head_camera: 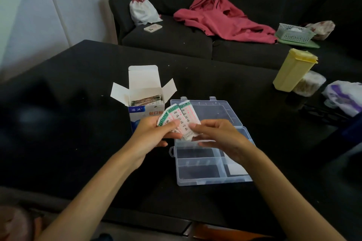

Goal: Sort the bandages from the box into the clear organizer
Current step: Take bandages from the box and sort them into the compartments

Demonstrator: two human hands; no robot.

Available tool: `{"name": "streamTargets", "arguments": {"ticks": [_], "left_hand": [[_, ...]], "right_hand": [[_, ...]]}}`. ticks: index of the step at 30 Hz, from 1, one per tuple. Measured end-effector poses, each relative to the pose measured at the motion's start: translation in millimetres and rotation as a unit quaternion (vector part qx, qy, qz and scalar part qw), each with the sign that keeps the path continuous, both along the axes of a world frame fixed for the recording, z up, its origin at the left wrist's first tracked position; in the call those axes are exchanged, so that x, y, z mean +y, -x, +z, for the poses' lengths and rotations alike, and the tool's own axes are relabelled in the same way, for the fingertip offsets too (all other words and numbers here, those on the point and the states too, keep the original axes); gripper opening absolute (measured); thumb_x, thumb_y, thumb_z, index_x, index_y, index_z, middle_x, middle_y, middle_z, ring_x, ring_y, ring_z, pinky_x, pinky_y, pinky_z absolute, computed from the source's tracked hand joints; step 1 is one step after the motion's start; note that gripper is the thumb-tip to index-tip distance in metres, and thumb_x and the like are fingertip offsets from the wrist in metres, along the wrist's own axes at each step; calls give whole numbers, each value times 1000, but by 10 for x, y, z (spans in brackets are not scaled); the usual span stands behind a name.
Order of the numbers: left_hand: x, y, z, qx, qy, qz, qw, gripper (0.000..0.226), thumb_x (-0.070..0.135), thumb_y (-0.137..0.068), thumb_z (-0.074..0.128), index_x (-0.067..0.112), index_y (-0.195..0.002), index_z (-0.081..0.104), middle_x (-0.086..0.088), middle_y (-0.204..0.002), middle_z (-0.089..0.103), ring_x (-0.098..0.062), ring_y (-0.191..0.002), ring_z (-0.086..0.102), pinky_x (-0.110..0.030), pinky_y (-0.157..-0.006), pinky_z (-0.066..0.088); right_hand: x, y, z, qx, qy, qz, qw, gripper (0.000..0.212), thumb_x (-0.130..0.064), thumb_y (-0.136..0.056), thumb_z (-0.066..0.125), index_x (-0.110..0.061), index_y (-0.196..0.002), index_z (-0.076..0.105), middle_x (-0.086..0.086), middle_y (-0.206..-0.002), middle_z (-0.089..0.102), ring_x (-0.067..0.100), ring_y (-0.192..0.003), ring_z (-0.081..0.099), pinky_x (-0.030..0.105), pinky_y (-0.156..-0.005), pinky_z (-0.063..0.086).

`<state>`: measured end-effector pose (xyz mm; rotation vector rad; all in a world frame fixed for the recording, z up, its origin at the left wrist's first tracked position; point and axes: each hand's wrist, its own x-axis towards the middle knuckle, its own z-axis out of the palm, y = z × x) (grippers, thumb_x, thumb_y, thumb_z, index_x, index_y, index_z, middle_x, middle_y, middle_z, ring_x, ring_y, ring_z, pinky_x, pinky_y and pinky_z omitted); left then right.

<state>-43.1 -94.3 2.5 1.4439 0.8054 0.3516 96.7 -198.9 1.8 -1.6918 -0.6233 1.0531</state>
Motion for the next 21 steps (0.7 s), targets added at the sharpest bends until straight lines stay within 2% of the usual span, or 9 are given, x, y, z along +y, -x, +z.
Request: {"name": "streamTargets", "arguments": {"ticks": [3,6,9,10,12,14,18,19,21], "left_hand": [[30,13,-27,27,-57,-20,998,8,29,-89,61,25,-94,66,13,-74,72,7,-59,63,-13,-54,41],[36,-3,-47,46,-59,-21,997,9,28,-87,64,22,-92,68,11,-75,72,9,-54,60,-14,-55,40],[35,-7,-48,42,-52,2,998,10,25,-85,67,17,-90,69,7,-78,72,9,-48,58,-6,-43,38],[34,-5,-49,36,-53,8,998,10,24,-84,68,16,-89,69,7,-76,72,8,-46,57,-5,-41,37],[27,-3,-46,31,-53,16,998,12,26,-82,70,15,-86,68,8,-67,71,8,-46,57,-5,-41,37],[19,-18,-41,35,-46,20,998,12,30,-81,70,18,-83,67,13,-62,70,8,-46,57,-6,-44,40],[17,-41,-55,45,-9,28,999,15,34,-82,68,21,-88,68,8,-73,72,-2,-59,57,-22,-68,42],[19,-38,-58,44,7,30,999,17,34,-82,68,20,-91,69,5,-78,72,-4,-62,54,-23,-70,42],[14,-25,-44,37,46,28,998,19,31,-83,67,17,-95,68,0,-83,72,-5,-60,49,-19,-58,37]], "right_hand": [[-18,-16,-11,-80,24,34,996,6,-24,-82,68,-21,-87,69,-5,-83,73,6,-73,69,16,-59,53],[-21,-35,2,-142,-41,-30,989,10,-17,-81,69,-23,-87,63,-7,-79,71,2,-67,68,13,-56,51],[-44,-99,67,-52,-97,-77,991,11,-24,-82,67,-16,-90,67,-5,-79,73,5,-72,69,17,-62,52],[-50,-97,82,-23,-83,-54,995,15,-27,-83,65,-15,-90,69,-3,-82,73,7,-76,69,20,-67,52],[-52,-70,52,-43,-21,14,999,17,-31,-83,64,-17,-88,72,-2,-85,73,11,-85,68,23,-76,52],[-35,-17,10,-78,7,31,996,12,-30,-82,66,-20,-84,73,-4,-82,73,11,-84,68,22,-70,54],[8,33,18,-30,-21,-15,999,15,-22,-76,73,-14,-88,66,4,-85,73,14,-77,71,22,-63,56],[7,39,28,-17,-19,-8,1000,17,-21,-76,73,-14,-90,65,4,-86,73,14,-76,72,23,-63,56],[-10,49,36,-17,-16,19,1000,14,-19,-78,70,-15,-91,68,2,-84,73,13,-76,71,21,-62,56]]}}
